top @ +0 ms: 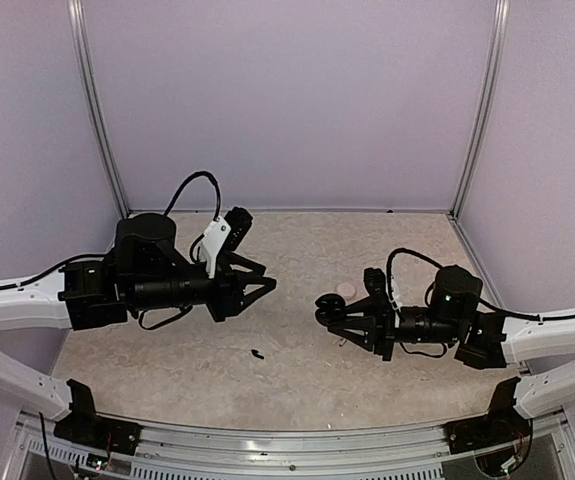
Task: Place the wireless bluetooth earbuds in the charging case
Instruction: Pick up the left earbud from the center of the board.
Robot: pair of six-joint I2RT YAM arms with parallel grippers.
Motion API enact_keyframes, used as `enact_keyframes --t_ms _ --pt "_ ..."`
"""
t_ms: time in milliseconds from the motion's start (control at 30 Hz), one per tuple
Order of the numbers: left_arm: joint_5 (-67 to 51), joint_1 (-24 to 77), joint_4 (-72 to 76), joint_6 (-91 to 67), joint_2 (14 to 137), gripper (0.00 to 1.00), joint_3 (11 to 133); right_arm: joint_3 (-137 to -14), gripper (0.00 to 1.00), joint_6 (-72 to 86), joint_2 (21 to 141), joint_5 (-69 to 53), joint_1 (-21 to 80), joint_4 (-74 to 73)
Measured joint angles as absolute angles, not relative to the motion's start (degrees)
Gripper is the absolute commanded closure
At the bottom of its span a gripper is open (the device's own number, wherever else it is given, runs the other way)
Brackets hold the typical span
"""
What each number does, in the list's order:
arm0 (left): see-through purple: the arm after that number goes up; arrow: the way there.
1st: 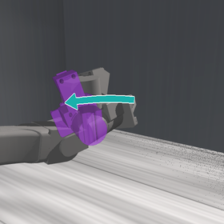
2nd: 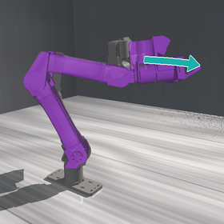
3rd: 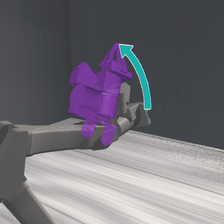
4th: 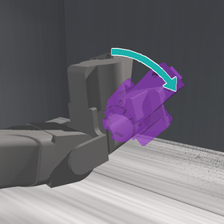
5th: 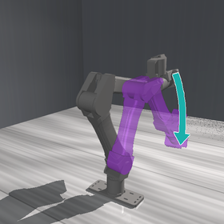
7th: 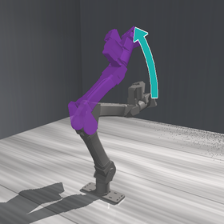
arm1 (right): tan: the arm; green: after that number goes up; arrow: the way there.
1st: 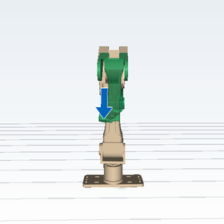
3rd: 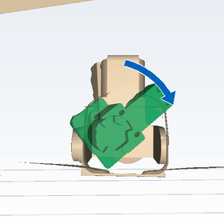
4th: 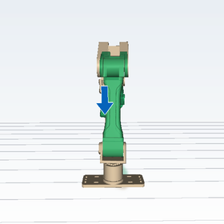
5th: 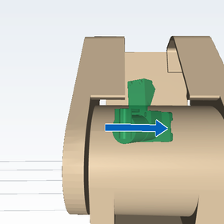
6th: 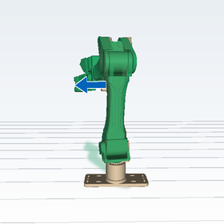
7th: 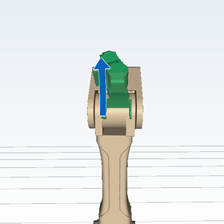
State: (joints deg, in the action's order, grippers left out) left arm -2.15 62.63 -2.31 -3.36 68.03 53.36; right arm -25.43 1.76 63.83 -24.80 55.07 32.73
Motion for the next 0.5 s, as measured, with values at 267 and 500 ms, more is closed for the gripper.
enact_keyframes --t_ms 267,500 --pt "5.6 57.5 -2.7 -26.7 66.0 0.56 41.6 -24.4 1.0 4.1 62.7 -24.3 52.2 32.4" --pt "12.0 57.9 -10.0 -43.8 74.1 0.56 43.0 -24.4 1.0 4.4 62.7 -24.3 51.9 32.3"
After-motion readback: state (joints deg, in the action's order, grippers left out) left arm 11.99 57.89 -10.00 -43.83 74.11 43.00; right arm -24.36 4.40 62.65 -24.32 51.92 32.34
